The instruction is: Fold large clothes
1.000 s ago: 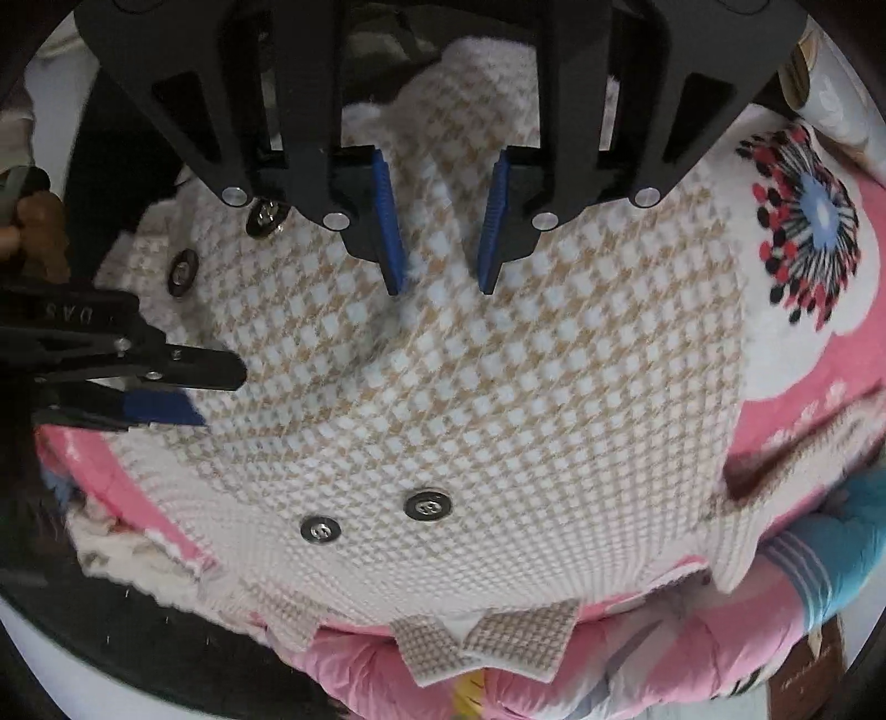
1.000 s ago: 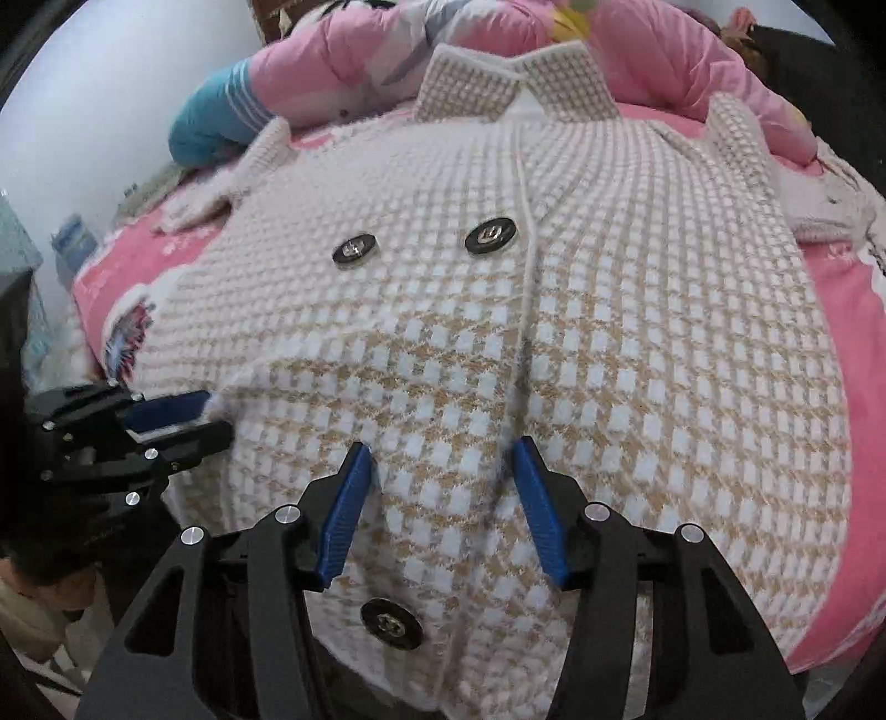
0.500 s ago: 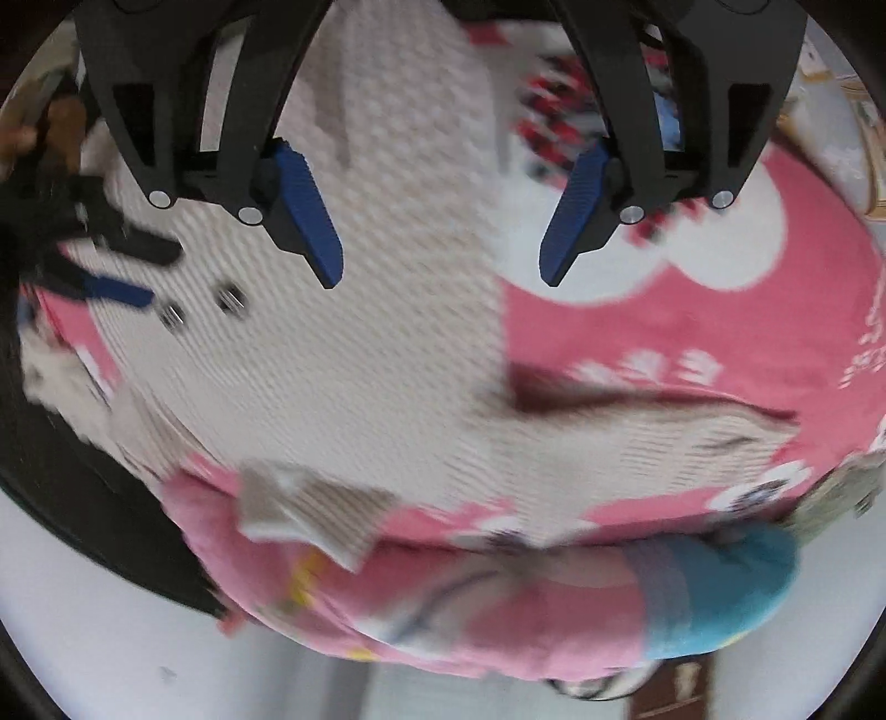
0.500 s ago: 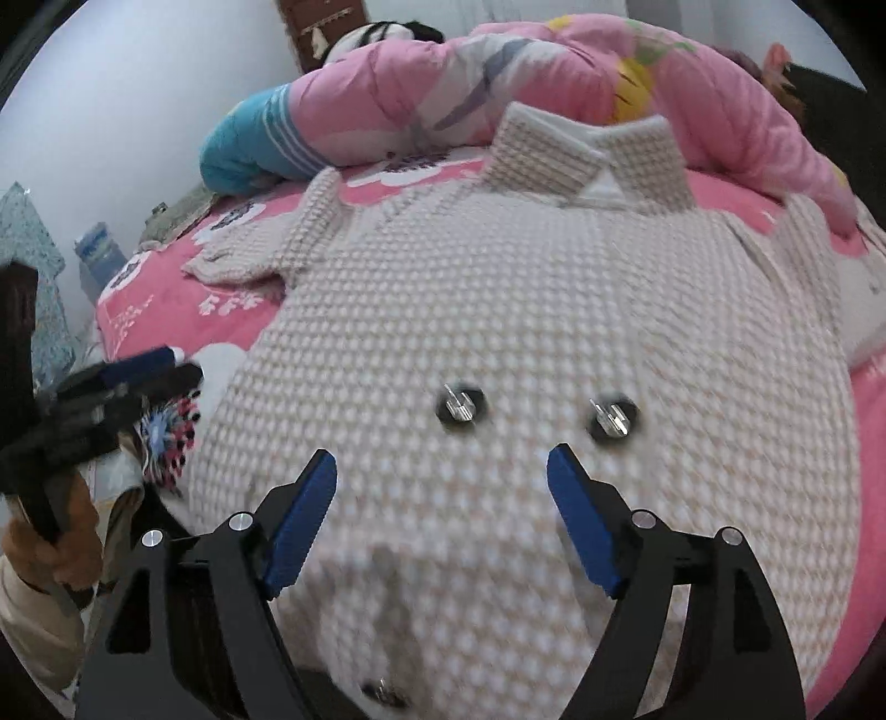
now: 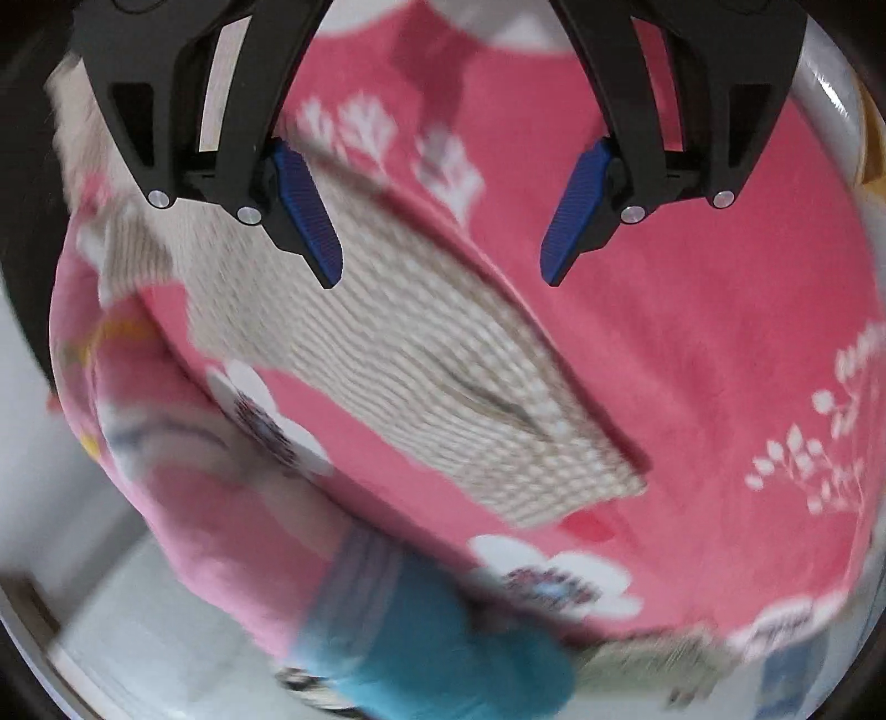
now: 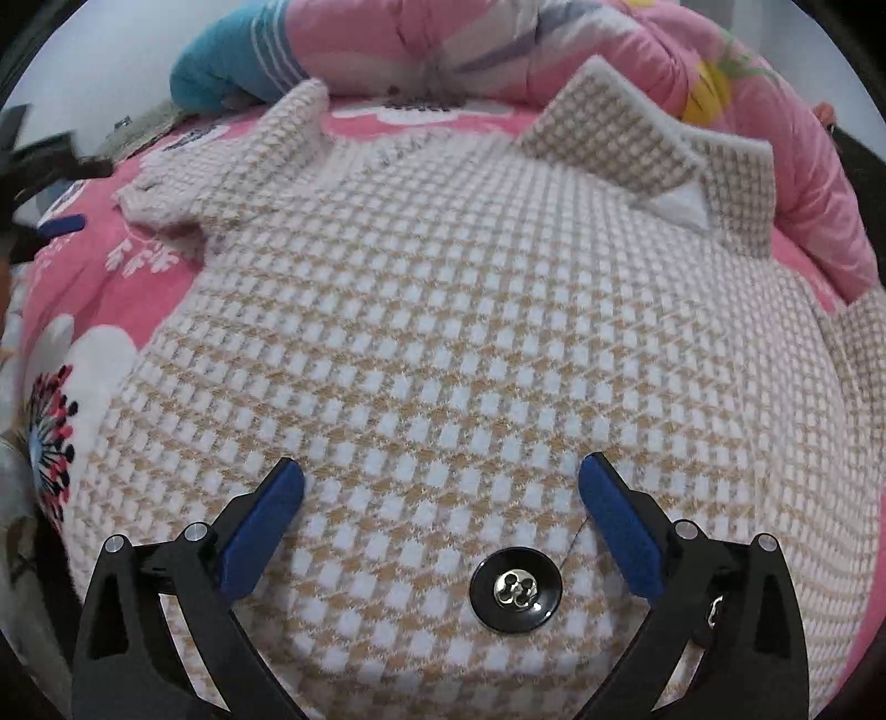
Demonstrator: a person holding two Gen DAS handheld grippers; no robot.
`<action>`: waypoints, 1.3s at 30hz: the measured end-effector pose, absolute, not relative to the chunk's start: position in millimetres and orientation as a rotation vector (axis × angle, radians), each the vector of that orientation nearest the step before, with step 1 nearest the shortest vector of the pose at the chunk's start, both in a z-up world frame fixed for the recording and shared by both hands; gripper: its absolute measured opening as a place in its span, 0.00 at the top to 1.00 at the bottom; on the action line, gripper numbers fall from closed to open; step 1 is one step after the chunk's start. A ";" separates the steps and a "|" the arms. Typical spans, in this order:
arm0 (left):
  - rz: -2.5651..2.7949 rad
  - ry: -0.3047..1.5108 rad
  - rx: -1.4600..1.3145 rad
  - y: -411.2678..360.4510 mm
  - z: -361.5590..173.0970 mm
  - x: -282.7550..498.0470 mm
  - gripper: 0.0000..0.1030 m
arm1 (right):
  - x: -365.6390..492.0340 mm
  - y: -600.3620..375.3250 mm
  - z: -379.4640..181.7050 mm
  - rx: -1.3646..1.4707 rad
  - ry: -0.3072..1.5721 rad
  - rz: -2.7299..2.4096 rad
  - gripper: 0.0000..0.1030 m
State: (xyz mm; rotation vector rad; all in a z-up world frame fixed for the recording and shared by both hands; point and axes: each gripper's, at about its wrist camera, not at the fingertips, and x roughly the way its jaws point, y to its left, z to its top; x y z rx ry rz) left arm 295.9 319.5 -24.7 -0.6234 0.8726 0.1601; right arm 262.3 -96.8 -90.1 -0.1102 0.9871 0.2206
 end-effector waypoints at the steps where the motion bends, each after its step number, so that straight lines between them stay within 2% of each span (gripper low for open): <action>1: 0.169 0.889 -0.680 332.2 -33.4 306.8 0.31 | 262.4 -97.8 -90.7 -0.105 0.990 0.225 0.06; 6: 0.280 0.942 -0.766 366.0 -60.9 343.8 0.35 | 261.0 -106.1 -92.5 -0.055 0.986 0.242 0.06; 7: 0.320 0.948 -0.772 371.2 -66.3 350.1 0.46 | 260.4 -105.6 -92.4 -0.056 0.981 0.239 0.06; 8: 0.349 0.948 -0.774 374.0 -68.7 354.0 0.54 | 259.5 -105.5 -92.5 -0.057 0.976 0.236 0.06; 9: 0.383 0.944 -0.758 374.9 -70.5 358.5 0.57 | 257.9 -105.4 -92.6 -0.056 0.967 0.235 0.06; 11: 0.428 0.950 -0.681 372.0 -69.6 366.3 0.76 | 255.8 -105.8 -92.7 -0.046 0.958 0.236 0.06; 16: 0.496 0.913 -0.378 331.6 -40.9 374.9 0.90 | 252.9 -110.5 -91.9 -0.039 0.959 0.237 0.06; 20: 0.456 0.765 -0.138 277.2 14.5 360.1 0.90 | 258.2 -112.7 -90.9 -0.024 0.964 0.247 0.06; 24: 0.286 0.611 0.032 190.8 79.0 330.4 0.90 | 253.6 -122.6 -79.4 0.053 0.960 0.271 0.06; 28: 0.093 0.586 0.105 109.2 105.6 306.0 0.90 | 226.6 -145.5 -56.7 0.188 0.907 0.273 0.06; 34: -0.130 0.668 0.172 2.8 77.5 286.7 0.90 | 177.2 -184.1 -40.2 0.193 0.837 0.215 0.06; 39: -0.242 0.880 0.115 -33.4 -7.7 288.4 0.87 | 168.8 -203.7 -72.6 0.164 0.913 0.150 0.06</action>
